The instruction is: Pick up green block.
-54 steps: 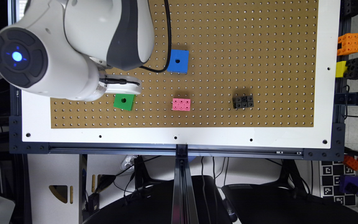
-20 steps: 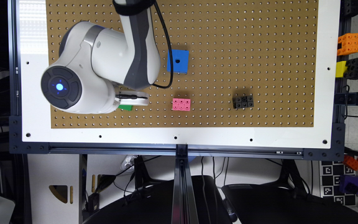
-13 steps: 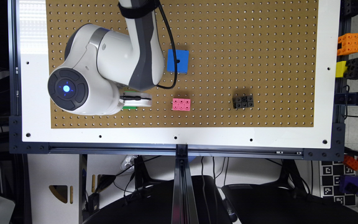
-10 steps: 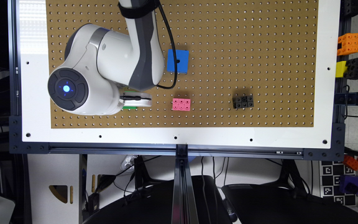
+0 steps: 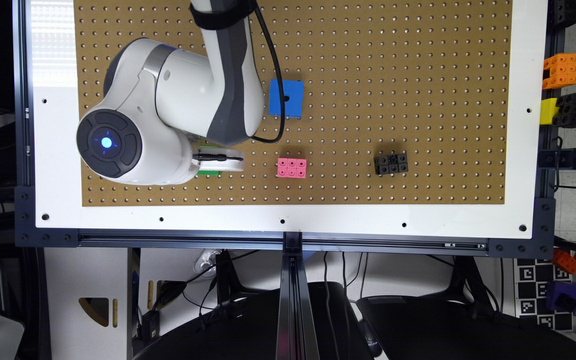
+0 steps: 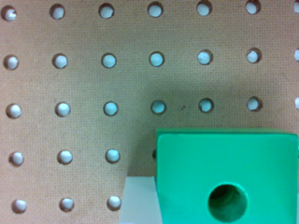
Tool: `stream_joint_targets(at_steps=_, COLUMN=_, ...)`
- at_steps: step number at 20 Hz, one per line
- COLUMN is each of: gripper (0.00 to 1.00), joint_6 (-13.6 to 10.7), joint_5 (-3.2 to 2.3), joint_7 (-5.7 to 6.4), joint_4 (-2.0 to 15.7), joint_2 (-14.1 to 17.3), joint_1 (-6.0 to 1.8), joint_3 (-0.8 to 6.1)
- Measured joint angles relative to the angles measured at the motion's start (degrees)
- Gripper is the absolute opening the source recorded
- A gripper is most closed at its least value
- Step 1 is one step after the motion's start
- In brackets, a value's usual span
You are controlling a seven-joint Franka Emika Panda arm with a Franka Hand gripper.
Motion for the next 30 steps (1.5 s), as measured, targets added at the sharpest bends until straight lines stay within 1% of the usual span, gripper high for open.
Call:
stream_joint_targets(at_steps=4, gripper=0.0, joint_6=0.0, joint_5=0.0, joint_7=0.0, joint_4=-0.01, joint_2=-0.1, joint_1=-0.01, joint_3=0.0)
stream_joint_targets(at_steps=6, gripper=0.0, joint_6=-0.7, joint_5=0.0, joint_7=0.0, joint_4=0.0, joint_2=-0.8, joint_1=-0.03, joint_3=-0.01)
stream_joint_targets(at_steps=9, gripper=0.0, joint_6=-3.1, joint_5=0.0, joint_7=0.0, joint_4=0.01, joint_2=-3.1, joint_1=-0.05, joint_3=-0.01)
stream_joint_targets(at_steps=13, gripper=0.0, joint_6=-7.9, joint_5=0.0, joint_7=0.0, joint_4=-0.03, joint_2=-7.6, joint_1=-0.05, joint_3=-0.01)
stream_joint_targets(at_steps=18, gripper=0.0, joint_6=-10.4, joint_5=0.0, joint_7=0.0, joint_4=-0.05, joint_2=-10.1, joint_1=-0.05, joint_3=0.0)
stream_joint_targets(at_steps=20, gripper=0.0, joint_6=-10.8, joint_5=0.0, joint_7=0.0, joint_4=-0.05, joint_2=-10.5, joint_1=-0.05, joint_3=0.0)
stream_joint_targets(at_steps=27, gripper=0.0, joint_6=-10.9, joint_5=0.0, joint_7=0.0, joint_4=-0.05, joint_2=-10.8, joint_1=-0.05, joint_3=0.0)
stream_joint_targets(at_steps=30, gripper=0.0, joint_6=-11.8, joint_5=0.0, joint_7=0.0, joint_4=-0.04, joint_2=-11.9, joint_1=-0.05, joint_3=0.0)
